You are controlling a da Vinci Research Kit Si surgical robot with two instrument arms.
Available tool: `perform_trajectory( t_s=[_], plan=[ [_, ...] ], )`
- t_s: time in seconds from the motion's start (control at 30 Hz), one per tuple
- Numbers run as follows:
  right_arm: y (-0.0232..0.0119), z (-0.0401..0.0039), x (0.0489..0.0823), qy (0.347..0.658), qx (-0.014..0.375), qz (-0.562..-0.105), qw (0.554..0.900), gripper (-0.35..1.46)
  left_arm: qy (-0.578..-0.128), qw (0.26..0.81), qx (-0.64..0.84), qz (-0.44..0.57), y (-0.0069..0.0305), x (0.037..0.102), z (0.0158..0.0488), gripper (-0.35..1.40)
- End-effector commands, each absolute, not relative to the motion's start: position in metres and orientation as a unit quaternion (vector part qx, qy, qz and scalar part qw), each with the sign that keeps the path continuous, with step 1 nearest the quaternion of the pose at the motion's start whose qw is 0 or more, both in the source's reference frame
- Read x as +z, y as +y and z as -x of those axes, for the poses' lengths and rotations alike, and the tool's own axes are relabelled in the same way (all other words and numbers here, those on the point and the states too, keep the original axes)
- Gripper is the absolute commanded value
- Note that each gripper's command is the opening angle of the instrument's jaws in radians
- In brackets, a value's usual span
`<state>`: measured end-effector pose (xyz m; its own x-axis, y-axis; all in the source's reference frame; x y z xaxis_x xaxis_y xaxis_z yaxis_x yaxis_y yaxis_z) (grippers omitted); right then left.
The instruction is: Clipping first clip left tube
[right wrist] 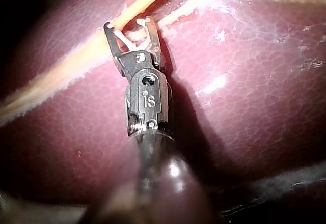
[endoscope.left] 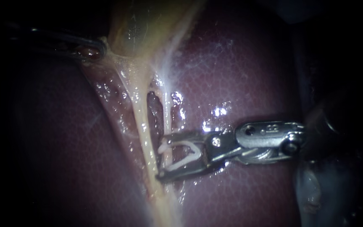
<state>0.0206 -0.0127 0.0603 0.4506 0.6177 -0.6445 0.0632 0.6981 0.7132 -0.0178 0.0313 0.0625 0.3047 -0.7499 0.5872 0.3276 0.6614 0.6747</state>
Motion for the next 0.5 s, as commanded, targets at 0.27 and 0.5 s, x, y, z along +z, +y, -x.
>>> perform_trajectory(
  t_s=[0.27, 0.5],
  plan=[
    [-0.0132, -0.0208, 0.0631, 0.489, 0.186, -0.362, 0.772, 0.5, -0.477, 0.777, -0.347, -0.221, 0.0313, 0.0622, 0.0178, -0.35],
    [-0.0131, -0.0211, 0.0639, 0.502, 0.194, -0.387, 0.749, 0.49, -0.477, 0.777, -0.347, -0.221, 0.0313, 0.0621, 0.0179, -0.35]
  ],
)
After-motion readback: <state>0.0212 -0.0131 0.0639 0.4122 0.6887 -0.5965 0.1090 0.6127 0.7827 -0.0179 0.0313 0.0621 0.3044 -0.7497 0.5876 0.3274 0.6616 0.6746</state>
